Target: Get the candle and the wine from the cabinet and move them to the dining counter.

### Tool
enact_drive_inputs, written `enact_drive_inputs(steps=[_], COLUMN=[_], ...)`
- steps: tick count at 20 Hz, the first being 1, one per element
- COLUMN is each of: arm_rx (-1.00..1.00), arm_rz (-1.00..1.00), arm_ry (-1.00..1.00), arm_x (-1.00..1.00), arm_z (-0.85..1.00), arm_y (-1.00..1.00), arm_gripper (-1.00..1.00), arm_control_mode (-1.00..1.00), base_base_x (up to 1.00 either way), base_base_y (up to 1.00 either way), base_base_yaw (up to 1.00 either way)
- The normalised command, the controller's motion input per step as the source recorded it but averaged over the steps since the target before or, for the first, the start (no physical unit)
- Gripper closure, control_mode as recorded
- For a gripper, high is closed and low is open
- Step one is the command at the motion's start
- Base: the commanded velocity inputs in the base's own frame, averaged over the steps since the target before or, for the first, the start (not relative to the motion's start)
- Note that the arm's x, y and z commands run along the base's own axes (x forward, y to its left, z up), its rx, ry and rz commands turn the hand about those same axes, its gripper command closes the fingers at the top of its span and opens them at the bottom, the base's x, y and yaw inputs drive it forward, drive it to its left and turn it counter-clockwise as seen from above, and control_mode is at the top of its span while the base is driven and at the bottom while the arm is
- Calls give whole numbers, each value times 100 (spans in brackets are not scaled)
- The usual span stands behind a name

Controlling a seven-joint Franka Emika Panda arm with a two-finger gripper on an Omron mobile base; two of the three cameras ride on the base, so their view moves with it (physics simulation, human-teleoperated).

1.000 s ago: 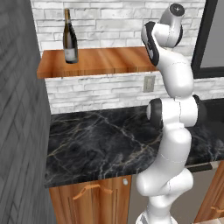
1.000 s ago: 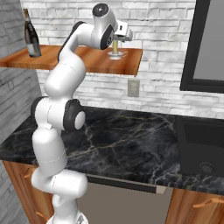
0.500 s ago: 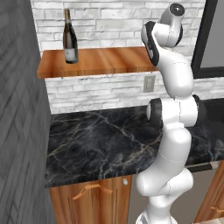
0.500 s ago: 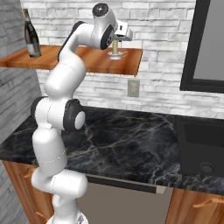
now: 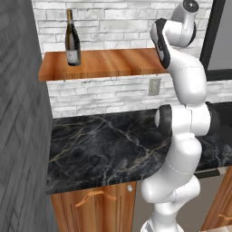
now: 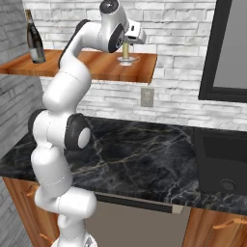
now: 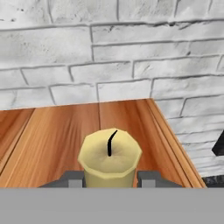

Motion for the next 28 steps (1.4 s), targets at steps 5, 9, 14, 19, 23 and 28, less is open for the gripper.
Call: enact_drive_inputs(steps=[5,9,14,19,23,28], arm_rx=[0,0,0,0,-1,0], arm_rz=[0,0,0,0,0,0], arm_ry=[-4,0,-2,-2,0,0], arm_x=[-94,-100,-100,-100,-100,-96], arm_z=[5,0,0,0,0,0], arm_y=[-7,1,17,24,42,44], arm_gripper=[100,100,100,100,100,100], arm_control_mode=[-100,-100,-100,-100,-100,-100], base_base_x=[0,0,0,0,0,0], base_base_y=[0,0,0,0,0,0], base_base_yaw=[0,0,0,0,0,0])
